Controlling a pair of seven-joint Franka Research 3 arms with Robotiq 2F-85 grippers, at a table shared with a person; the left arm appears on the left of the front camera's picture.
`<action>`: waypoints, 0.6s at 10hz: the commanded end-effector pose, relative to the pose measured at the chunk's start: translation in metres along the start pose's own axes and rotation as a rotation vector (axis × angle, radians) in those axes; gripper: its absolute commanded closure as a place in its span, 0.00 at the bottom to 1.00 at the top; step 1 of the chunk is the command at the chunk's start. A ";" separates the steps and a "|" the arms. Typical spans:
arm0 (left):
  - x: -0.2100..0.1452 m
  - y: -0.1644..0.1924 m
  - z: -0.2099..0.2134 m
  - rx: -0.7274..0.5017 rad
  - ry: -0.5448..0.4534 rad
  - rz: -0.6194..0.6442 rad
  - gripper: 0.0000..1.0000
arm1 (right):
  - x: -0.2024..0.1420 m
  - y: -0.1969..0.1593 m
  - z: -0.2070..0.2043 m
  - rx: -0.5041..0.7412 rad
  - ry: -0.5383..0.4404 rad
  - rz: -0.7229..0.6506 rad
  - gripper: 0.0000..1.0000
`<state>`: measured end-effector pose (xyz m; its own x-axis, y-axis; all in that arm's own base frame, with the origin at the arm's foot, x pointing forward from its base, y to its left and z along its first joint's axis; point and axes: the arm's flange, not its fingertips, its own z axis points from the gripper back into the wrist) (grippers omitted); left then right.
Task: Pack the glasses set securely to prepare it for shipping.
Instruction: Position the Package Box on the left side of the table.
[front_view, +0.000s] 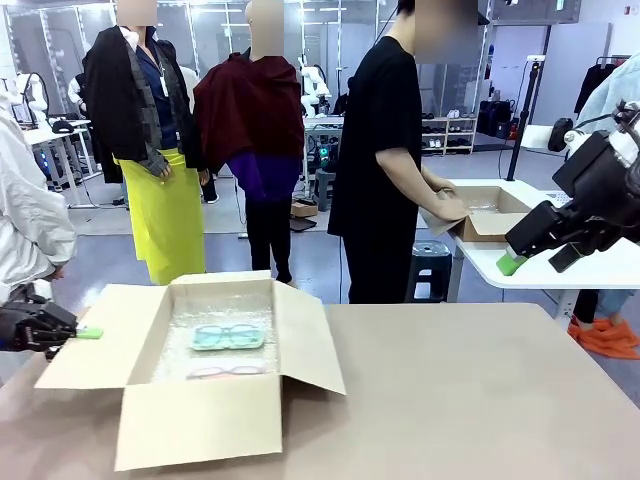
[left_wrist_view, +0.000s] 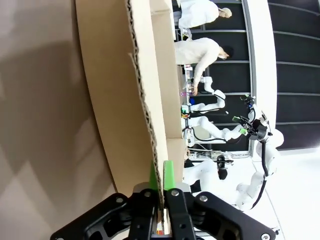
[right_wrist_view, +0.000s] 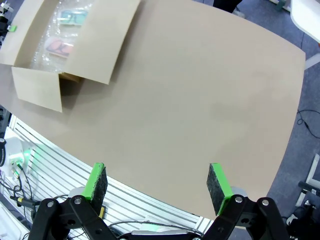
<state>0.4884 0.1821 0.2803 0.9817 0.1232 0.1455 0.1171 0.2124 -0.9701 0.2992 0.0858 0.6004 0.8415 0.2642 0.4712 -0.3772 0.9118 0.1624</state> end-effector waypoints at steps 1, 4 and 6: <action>0.006 -0.002 0.029 0.018 0.042 -0.023 1.00 | 0.002 0.001 0.000 -0.001 -0.010 0.013 0.00; 0.015 0.000 0.092 0.017 0.120 0.009 1.00 | 0.002 0.001 0.000 -0.001 -0.010 0.013 0.00; 0.026 0.002 0.125 0.036 0.145 0.022 1.00 | 0.002 0.001 0.000 -0.001 -0.010 0.013 0.00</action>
<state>0.4843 0.2881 0.3007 0.9926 0.0265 0.1181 0.1069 0.2656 -0.9581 0.2993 0.0858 0.6004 0.8413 0.2641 0.4717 -0.3772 0.9118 0.1622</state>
